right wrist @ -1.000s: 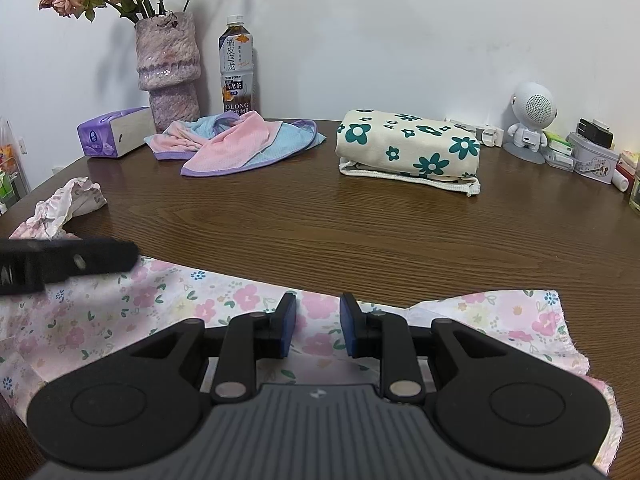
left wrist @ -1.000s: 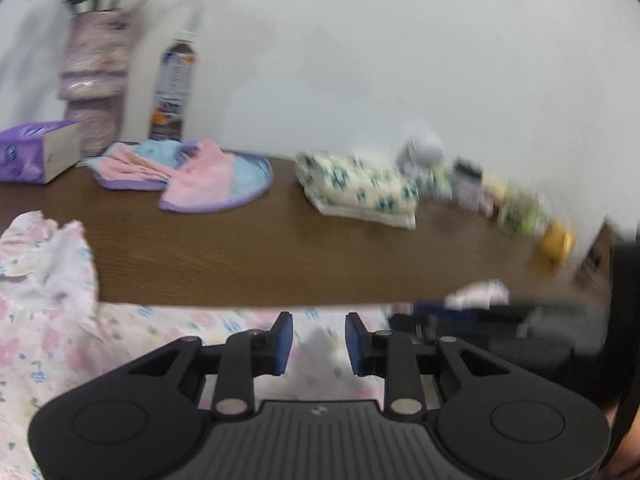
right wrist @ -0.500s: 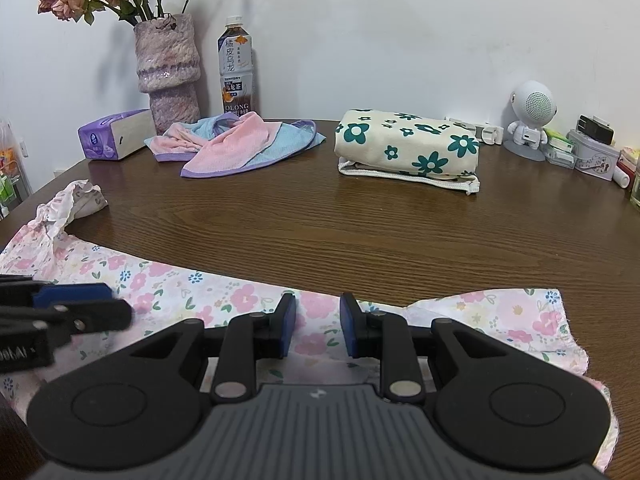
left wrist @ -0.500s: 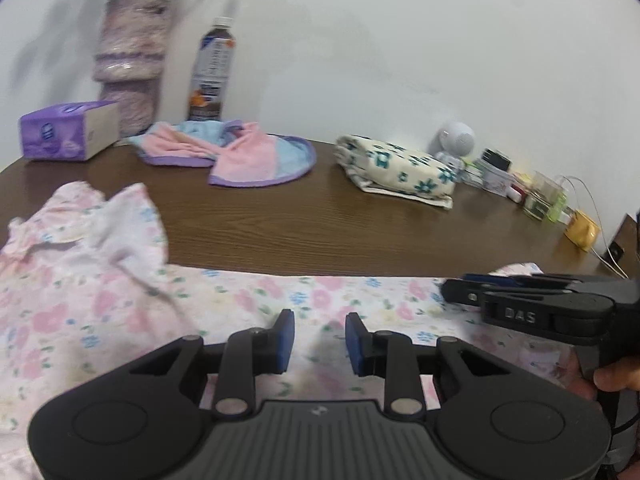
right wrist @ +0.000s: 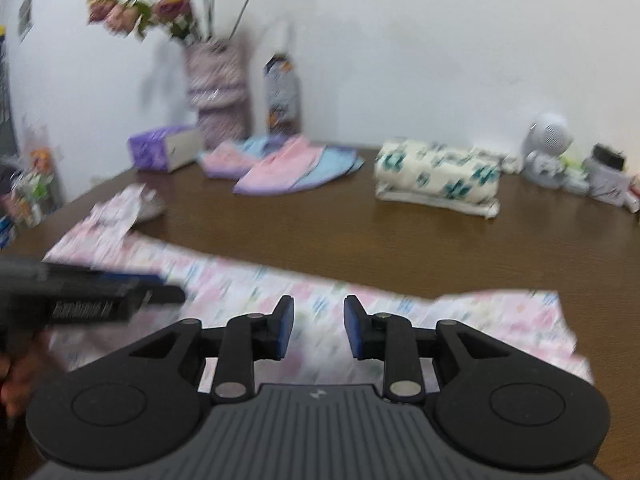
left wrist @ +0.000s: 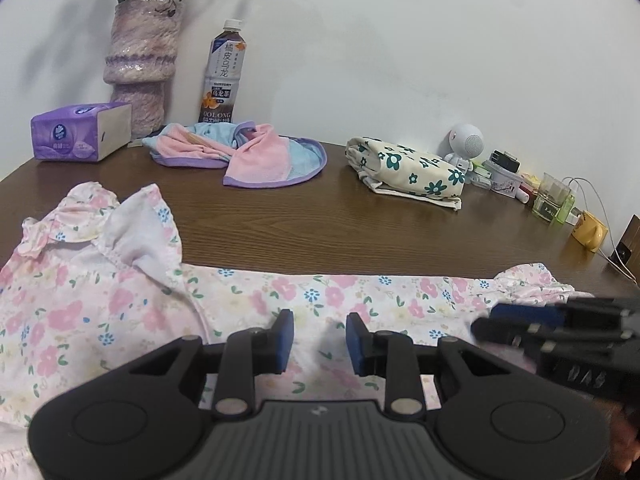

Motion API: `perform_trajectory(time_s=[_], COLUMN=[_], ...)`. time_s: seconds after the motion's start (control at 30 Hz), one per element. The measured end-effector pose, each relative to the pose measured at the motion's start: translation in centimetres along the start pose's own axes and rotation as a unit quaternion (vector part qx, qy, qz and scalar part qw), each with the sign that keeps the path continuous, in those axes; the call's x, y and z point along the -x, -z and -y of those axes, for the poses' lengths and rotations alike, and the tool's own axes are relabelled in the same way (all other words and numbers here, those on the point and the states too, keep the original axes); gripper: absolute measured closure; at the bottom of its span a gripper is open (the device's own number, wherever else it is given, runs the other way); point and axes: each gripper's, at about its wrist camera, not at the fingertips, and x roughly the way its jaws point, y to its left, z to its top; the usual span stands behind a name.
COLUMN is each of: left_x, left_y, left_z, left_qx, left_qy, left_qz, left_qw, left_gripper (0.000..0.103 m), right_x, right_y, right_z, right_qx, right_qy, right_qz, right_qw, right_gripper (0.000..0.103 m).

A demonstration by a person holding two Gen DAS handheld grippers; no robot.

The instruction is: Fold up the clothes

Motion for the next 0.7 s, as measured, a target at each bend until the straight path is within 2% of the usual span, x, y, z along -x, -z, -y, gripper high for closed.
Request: perform_trajectory(time_s=[0.1, 0.2, 0.33, 0.4, 0.47, 0.7], left_x=[0.0, 0.0, 0.0, 0.0, 0.0, 0.1], left_y=[0.0, 0.0, 0.1, 0.1, 0.1, 0.2], left_z=[-0.2, -0.2, -0.1, -0.1, 0.0, 0.0], left_qx=[0.004, 0.002, 0.001, 0.001, 0.0, -0.001], left_qy=[0.003, 0.005, 0.004, 0.004, 0.004, 0.005], left_qz=[0.0, 0.0, 0.0, 0.0, 0.0, 0.001], left_qw=[1.0, 1.0, 1.0, 1.0, 1.0, 1.0], left_gripper=[0.076, 0.076, 0.076, 0.076, 0.076, 0.076], right_x=[-0.7, -0.8, -0.2, 0.0, -0.1, -0.3], right_y=[0.6, 0.7, 1.2, 1.4, 1.6, 1.7], right_z=[0.1, 0.9, 2.4, 2.9, 3.5, 3.1], right_qx=[0.005, -0.007, -0.024, -0.024, -0.028, -0.004], right_qy=[0.009, 0.027, 0.033, 0.054, 0.048, 0.058], right_qz=[-0.027, -0.032, -0.024, -0.023, -0.023, -0.022], right_qw=[1.0, 0.999, 0.999, 0.998, 0.998, 0.998], right_gripper=[0.076, 0.076, 0.08, 0.08, 0.08, 0.08])
